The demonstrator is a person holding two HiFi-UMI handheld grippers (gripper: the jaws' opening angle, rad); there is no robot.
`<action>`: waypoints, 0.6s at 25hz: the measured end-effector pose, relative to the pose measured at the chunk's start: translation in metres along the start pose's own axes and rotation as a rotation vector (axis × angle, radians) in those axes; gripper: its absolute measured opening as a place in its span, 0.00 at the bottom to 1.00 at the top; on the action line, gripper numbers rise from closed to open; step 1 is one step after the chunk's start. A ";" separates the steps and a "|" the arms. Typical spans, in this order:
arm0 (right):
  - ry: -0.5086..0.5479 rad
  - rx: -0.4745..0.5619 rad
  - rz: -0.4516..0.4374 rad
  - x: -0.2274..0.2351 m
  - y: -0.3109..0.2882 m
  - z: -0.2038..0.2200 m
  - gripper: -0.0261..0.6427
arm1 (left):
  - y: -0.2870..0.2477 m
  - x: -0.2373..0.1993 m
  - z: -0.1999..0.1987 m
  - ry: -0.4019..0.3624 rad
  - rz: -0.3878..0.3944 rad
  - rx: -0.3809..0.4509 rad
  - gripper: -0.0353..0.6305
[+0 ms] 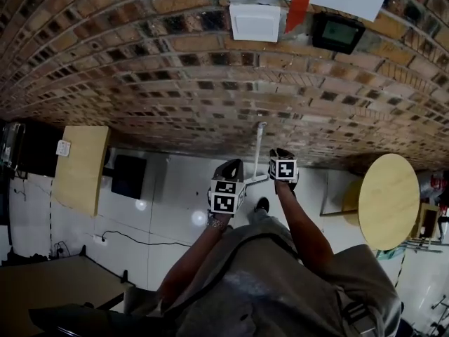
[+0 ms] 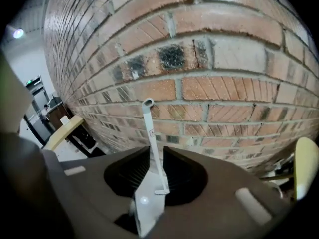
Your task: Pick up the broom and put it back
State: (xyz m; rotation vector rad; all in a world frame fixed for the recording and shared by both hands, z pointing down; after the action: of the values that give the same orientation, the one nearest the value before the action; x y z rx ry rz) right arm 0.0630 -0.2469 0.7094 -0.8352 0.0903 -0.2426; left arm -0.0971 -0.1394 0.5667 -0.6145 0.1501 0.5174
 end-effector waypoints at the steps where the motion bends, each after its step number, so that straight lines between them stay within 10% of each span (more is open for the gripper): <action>1: -0.020 0.015 -0.009 -0.007 0.012 0.001 0.12 | 0.005 0.000 -0.002 -0.010 0.011 0.013 0.01; 15: -0.041 0.187 -0.136 -0.163 0.205 0.028 0.03 | 0.110 0.010 0.067 -0.019 0.139 0.028 0.01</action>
State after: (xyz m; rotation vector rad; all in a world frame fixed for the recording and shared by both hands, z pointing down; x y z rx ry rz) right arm -0.0533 -0.0544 0.5730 -0.6601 -0.0272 -0.3560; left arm -0.1453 -0.0195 0.5618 -0.5740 0.1830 0.6547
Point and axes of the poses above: the fingertips, and each gripper's own axes: y backward along the fingers, x to its right, z out of its underside, the point moved 6 cm from there along y, backward along the fingers, and after that the axes turned 15 degrees about z, right-handed, at the moved point
